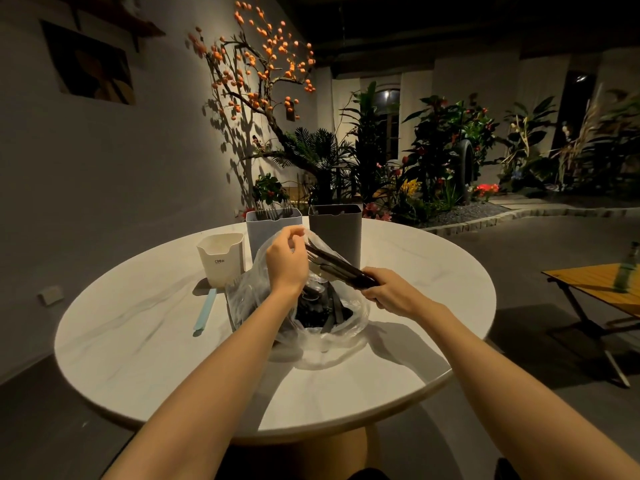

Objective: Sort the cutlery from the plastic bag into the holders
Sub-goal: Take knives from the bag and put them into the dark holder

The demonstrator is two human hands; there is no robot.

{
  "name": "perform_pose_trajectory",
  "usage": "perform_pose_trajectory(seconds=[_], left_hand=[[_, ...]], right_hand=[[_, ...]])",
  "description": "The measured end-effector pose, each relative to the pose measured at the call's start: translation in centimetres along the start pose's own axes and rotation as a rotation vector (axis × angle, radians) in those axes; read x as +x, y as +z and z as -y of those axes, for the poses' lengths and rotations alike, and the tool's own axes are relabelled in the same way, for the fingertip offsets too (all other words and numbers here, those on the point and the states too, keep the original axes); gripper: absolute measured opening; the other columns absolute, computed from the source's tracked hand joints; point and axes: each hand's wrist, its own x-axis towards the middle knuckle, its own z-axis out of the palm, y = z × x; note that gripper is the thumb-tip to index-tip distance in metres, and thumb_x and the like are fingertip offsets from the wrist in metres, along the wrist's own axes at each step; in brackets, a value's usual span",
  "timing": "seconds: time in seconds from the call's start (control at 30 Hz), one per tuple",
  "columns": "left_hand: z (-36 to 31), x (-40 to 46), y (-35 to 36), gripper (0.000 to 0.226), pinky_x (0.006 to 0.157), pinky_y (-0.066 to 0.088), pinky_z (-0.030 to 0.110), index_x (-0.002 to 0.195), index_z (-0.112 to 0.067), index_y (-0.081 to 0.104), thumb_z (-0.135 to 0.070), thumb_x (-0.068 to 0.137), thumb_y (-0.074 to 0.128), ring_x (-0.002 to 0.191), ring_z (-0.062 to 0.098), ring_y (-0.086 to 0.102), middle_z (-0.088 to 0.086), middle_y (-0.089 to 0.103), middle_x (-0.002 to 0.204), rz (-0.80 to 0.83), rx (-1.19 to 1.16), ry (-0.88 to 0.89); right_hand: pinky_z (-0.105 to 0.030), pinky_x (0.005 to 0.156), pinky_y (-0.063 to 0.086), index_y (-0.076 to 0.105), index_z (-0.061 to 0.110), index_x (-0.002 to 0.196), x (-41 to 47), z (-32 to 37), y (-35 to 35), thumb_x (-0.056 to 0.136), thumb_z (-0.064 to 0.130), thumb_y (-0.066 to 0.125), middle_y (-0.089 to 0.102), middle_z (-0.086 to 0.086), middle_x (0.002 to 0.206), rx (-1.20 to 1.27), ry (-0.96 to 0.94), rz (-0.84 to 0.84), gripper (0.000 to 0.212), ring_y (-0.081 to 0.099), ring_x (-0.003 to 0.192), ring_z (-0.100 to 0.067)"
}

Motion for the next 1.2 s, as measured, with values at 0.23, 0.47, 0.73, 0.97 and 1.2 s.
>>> perform_pose_trajectory(seconds=[0.23,0.47,0.73,0.97,1.2], left_hand=[[0.8,0.5,0.1,0.037,0.1,0.047,0.032,0.132,-0.012,0.057,-0.012,0.103,0.034,0.114,0.016,0.054,0.006,0.057,0.134,0.016,0.016,-0.097],[0.5,0.7,0.1,0.03,0.068,0.048,0.03,0.08,-0.012,0.06,-0.008,0.1,0.038,0.072,0.012,0.055,-0.002,0.06,0.074,-0.05,-0.114,-0.038],[1.1,0.9,0.2,0.041,0.054,0.047,0.03,0.133,-0.015,0.053,-0.002,0.1,0.033,0.062,0.013,0.052,0.003,0.062,0.084,-0.049,-0.027,0.102],[1.7,1.2,0.9,0.022,0.063,0.05,0.025,0.099,-0.011,0.068,-0.021,0.099,0.049,0.077,0.016,0.06,0.004,0.069,0.089,0.046,0.081,0.007],[2.0,0.9,1.3,0.02,0.076,0.046,0.029,0.11,-0.014,0.069,-0.015,0.096,0.055,0.094,0.021,0.058,0.008,0.067,0.102,0.205,0.622,0.281]], right_hand=[[-0.029,0.062,0.035,0.05,0.031,0.094,-0.4,-1.1,0.1,0.094,0.011,0.049,0.058,-0.001,0.081,-0.314,-0.085,-0.048,0.02,0.047,0.069,-0.017],[-0.026,0.058,0.033,0.049,0.028,0.097,-0.2,-1.9,0.4,0.097,0.016,0.048,0.059,-0.002,0.079,-0.355,-0.138,-0.116,0.012,0.05,0.07,-0.021],[-0.023,0.057,0.032,0.05,0.024,0.094,0.6,-1.7,0.7,0.096,0.011,0.049,0.053,0.005,0.069,-0.168,-0.184,-0.214,0.013,0.045,0.062,-0.015],[-0.023,0.057,0.033,0.053,0.018,0.099,2.0,-1.6,1.0,0.095,0.009,0.05,0.052,0.002,0.071,-0.058,-0.108,-0.214,0.011,0.045,0.063,-0.016],[-0.02,0.058,0.038,0.052,0.017,0.092,3.0,-1.3,1.3,0.084,0.018,0.053,0.051,0.0,0.074,0.182,-0.09,-0.244,0.008,0.046,0.064,-0.014]])
